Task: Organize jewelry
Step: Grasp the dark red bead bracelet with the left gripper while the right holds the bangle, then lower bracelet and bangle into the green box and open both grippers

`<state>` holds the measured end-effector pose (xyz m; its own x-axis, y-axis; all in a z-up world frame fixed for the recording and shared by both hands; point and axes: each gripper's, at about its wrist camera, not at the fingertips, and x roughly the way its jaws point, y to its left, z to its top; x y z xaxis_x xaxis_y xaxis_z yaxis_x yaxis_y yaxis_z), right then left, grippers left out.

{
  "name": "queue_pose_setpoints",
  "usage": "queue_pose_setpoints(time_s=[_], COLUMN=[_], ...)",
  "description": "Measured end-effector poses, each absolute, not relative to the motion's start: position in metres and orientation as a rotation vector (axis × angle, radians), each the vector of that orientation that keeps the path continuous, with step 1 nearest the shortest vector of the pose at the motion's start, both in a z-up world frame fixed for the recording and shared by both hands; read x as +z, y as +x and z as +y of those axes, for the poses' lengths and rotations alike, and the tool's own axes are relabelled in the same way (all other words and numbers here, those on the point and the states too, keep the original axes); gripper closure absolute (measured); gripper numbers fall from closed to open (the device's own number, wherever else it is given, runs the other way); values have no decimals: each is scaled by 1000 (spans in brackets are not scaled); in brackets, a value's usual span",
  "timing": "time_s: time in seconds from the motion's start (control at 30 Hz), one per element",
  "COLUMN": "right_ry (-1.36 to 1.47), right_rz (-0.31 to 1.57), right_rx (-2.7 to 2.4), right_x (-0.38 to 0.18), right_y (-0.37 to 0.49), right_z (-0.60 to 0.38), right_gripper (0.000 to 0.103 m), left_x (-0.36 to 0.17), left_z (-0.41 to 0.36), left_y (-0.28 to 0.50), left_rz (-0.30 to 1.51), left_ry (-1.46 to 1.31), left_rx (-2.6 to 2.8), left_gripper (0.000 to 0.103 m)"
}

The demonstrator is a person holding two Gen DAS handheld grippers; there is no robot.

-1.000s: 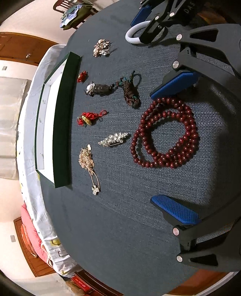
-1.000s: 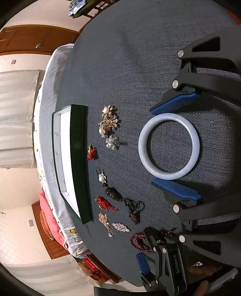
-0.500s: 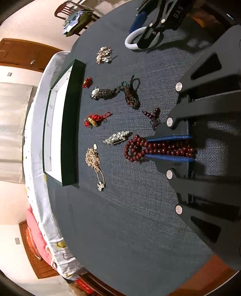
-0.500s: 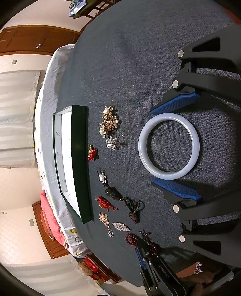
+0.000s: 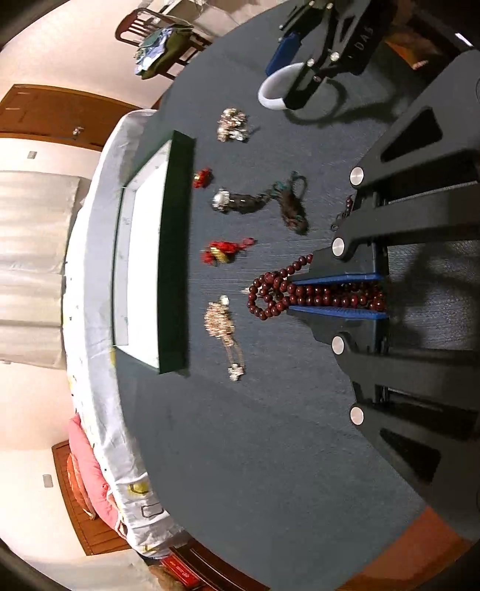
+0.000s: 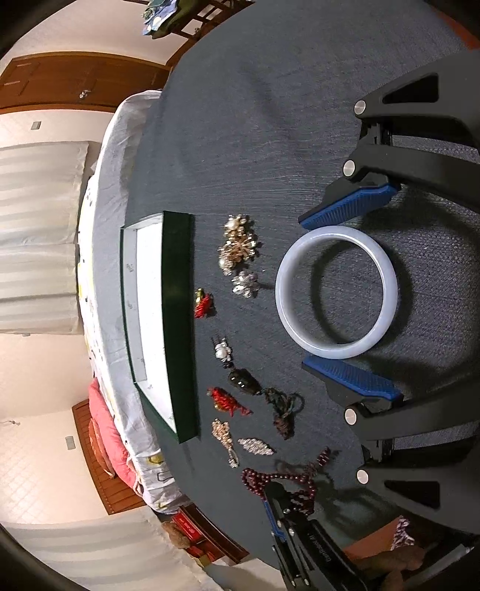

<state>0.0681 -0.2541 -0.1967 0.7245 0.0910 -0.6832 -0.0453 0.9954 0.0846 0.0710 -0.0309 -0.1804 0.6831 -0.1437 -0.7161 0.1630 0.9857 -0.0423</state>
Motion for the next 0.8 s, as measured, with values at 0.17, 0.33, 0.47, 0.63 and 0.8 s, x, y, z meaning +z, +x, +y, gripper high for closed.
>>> queue_pose_setpoints(time_s=[0.17, 0.33, 0.47, 0.63, 0.8], right_ry=[64, 78, 75, 93, 52], right_rz=[752, 732, 698, 647, 582], right_rx=[78, 86, 82, 85, 79], right_x=[-192, -180, -167, -146, -124], right_y=[72, 80, 91, 125, 181], right_z=[-254, -256, -258, -264, -267], right_gripper=[35, 35, 35, 35, 35], left_x=[-172, -161, -146, -131, -118], left_z=[-28, -23, -23, -25, -35], left_y=[77, 84, 97, 133, 185], left_rz=[786, 770, 735, 720, 684], left_ry=[8, -21, -25, -59, -18], left_rx=[-170, -166, -171, -192, -202], left_gripper=[92, 92, 92, 92, 92])
